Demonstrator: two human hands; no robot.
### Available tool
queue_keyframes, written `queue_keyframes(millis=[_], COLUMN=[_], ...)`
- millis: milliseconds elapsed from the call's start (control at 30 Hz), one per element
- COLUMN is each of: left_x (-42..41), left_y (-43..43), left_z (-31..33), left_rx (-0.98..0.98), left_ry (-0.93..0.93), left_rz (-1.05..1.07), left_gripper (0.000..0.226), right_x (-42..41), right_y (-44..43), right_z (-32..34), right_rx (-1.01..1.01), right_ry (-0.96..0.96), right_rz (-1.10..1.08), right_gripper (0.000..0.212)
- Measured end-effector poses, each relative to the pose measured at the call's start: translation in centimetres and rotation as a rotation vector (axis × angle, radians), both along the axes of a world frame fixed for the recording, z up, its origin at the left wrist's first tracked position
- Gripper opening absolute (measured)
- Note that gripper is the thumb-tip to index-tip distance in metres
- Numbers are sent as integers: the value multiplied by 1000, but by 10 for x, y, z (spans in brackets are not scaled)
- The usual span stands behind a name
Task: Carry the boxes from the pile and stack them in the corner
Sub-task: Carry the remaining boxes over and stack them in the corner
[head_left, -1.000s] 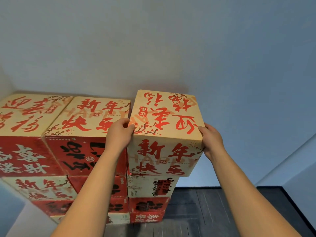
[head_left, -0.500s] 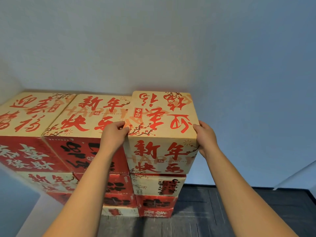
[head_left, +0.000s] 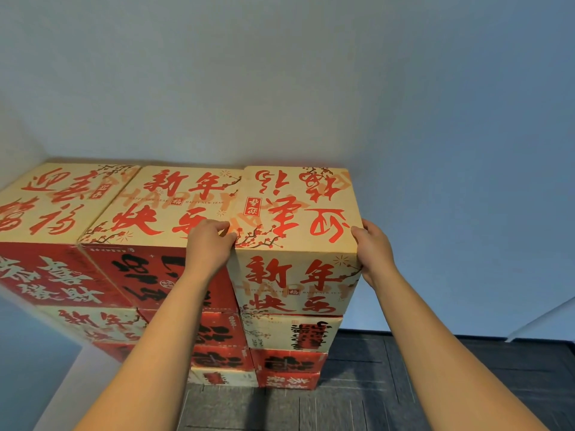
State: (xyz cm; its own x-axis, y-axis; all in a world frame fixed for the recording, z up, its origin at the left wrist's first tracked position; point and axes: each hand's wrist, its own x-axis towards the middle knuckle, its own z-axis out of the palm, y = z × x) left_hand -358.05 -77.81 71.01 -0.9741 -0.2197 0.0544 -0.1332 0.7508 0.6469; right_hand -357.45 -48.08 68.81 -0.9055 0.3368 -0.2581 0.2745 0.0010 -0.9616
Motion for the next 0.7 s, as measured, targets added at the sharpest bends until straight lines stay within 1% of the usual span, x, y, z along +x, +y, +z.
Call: queue_keyframes(millis=[233, 333, 433, 500, 533, 567, 633, 700], left_x=[-8, -7, -10, -11, -12, -13, -13, -15], left_y=[1, 2, 5, 11, 14, 18, 24, 27], left_z=[-5, -4, -3, -2, -2, -2, -5, -6], left_rx=[-95, -145, -223, -216, -210, -223, -287, -326], left_ry=[0, 30, 69, 62, 37, 2, -65, -90], left_rz=[0, -21, -98, -182, -229, -269, -313, -320], left_gripper=[44, 40, 33, 29, 31, 39, 60, 77], right_x=[-3, -6, -7, -8, -9, -9, -9, -9], right_y=[0, -1, -3, -3, -3, -4, -3, -2], right_z=[-6, -7, -6, -6, -7, -7, -7, -7], right_rx=[16, 30, 55, 67, 69, 72, 76, 74], right_ry=[-23, -33, -44, -51, -55, -63, -70, -71], right_rz=[3, 8, 21, 20, 19, 20, 16, 15], right_gripper=[33, 33, 36, 38, 38, 39, 38, 38])
